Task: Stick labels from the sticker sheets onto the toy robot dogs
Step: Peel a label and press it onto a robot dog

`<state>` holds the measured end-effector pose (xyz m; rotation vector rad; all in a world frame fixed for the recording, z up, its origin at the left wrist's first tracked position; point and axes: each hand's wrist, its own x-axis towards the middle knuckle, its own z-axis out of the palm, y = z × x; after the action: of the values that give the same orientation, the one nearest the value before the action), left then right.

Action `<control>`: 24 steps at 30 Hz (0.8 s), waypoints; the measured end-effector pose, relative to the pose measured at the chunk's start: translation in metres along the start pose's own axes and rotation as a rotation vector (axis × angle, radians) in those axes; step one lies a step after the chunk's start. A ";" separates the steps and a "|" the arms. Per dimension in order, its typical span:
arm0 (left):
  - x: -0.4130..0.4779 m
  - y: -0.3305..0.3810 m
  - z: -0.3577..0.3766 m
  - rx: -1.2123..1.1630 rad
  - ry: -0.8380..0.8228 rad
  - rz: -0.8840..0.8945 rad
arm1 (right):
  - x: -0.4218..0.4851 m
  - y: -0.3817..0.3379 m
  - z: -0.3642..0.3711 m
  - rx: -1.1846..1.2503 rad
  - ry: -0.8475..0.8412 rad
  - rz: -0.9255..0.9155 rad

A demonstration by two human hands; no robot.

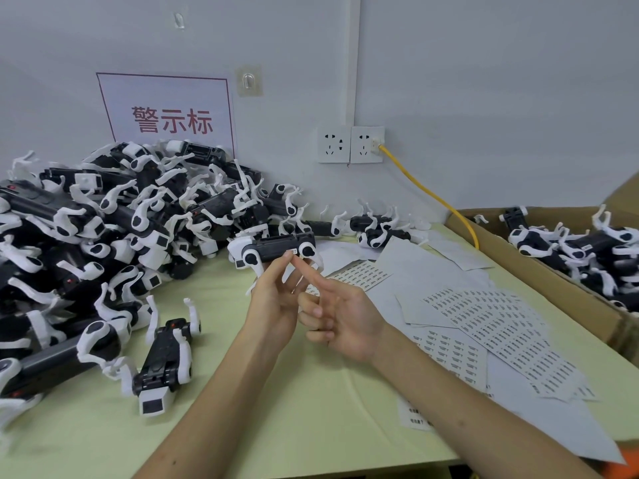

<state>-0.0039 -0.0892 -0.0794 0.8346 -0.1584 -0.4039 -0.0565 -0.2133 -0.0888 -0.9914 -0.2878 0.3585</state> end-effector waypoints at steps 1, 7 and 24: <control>0.000 0.000 0.000 0.002 0.001 0.001 | 0.000 0.000 0.000 0.001 -0.003 0.000; 0.001 0.000 -0.002 -0.010 0.004 0.007 | 0.000 0.001 0.000 0.012 -0.016 0.001; 0.004 -0.001 -0.002 0.015 0.053 0.062 | 0.001 0.001 -0.001 0.006 -0.022 -0.001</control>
<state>0.0001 -0.0900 -0.0816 0.8524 -0.1376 -0.3223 -0.0555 -0.2137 -0.0900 -0.9821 -0.3075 0.3693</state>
